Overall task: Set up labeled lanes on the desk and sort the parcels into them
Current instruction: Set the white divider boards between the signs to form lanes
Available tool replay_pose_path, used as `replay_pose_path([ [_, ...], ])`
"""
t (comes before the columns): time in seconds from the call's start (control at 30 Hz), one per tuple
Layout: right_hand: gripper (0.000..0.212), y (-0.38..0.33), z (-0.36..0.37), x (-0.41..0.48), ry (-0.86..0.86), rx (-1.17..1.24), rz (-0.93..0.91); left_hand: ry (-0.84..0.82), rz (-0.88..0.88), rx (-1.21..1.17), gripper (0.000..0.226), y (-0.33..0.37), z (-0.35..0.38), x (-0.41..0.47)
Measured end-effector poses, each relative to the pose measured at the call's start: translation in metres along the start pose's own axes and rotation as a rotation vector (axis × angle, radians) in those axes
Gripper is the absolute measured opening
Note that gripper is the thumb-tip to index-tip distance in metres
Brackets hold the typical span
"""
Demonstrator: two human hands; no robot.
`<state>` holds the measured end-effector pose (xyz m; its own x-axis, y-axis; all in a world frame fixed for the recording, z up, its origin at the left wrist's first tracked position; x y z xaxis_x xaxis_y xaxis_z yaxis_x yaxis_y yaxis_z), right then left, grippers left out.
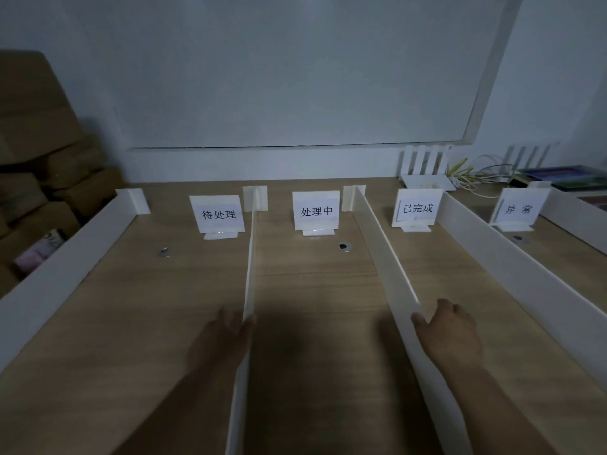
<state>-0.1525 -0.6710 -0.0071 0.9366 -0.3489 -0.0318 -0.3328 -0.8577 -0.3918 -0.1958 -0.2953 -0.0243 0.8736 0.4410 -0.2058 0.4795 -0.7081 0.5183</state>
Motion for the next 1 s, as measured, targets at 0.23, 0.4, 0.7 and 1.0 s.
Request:
replay_pose_path([
  [0.23,0.053,-0.088,0.016,-0.026,-0.064,0.107,-0.198,0.195,0.022,-0.105,0.051,-0.031,-0.042,-0.016],
  [0.4,0.049,-0.154,0.038,-0.066,-0.148,0.157,-0.319,0.227,-0.023,-0.129,0.055,-0.077,-0.076,-0.006],
  [0.7,0.046,-0.293,0.082,-0.158,-0.084,0.151,-0.417,0.165,0.026,-0.171,0.052,-0.199,-0.167,0.029],
  [1.0,0.045,-0.413,0.17,-0.257,-0.223,0.203,-0.462,0.288,-0.056,-0.077,0.05,-0.329,-0.237,0.063],
])
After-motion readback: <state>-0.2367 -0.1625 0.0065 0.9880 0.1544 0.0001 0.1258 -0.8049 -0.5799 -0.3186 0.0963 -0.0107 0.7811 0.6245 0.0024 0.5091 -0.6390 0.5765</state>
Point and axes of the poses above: each hand's wrist, its own x-axis towards the middle knuckle, its own z-axis out of the palm, y = z × x, the point moved 7 cm from there along x, towards the middle knuckle, and after that the axes turned 6 degrees about -y, right-handed, at the moved point
